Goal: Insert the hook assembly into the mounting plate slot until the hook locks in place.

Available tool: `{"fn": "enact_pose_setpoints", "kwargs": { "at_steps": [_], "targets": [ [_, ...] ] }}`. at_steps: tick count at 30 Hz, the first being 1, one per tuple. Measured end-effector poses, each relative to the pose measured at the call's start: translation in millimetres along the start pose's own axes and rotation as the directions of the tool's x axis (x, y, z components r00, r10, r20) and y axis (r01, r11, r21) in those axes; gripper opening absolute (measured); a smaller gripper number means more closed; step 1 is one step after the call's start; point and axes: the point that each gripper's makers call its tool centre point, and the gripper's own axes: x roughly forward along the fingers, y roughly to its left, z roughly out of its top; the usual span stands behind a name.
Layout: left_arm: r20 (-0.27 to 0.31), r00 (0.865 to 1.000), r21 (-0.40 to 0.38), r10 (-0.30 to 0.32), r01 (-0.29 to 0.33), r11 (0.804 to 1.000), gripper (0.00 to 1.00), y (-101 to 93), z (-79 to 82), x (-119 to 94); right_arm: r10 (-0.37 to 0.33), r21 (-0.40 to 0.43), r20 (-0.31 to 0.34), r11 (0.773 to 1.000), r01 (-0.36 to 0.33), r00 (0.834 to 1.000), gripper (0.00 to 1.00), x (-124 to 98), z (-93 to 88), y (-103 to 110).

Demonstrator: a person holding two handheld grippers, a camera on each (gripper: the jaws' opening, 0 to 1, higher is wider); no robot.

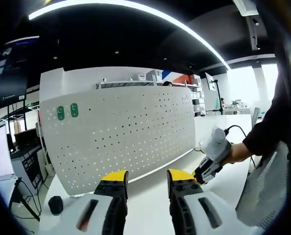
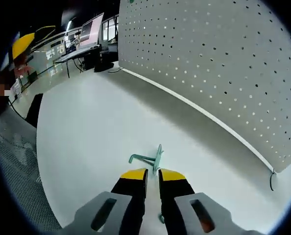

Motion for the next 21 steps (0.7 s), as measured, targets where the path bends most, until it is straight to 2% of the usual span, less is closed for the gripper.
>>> {"fn": "enact_pose_setpoints", "kwargs": {
  "at_steps": [13, 21],
  "targets": [
    [-0.003, 1.0, 0.003, 0.001, -0.001, 1.0, 0.32, -0.4, -0.3, -0.2, -0.009, -0.024, -0.021, 1.0, 0.009, 1.0, 0.02, 8.8, -4.8, -2.7],
    [-0.006, 1.0, 0.005, -0.005, 0.005, 1.0, 0.32, -1.7, -1.3, -0.3, -0.034, -0.035, 0.006, 0.999, 0.034, 0.999, 0.01, 3.0, 2.4, -7.4]
  ]
}}
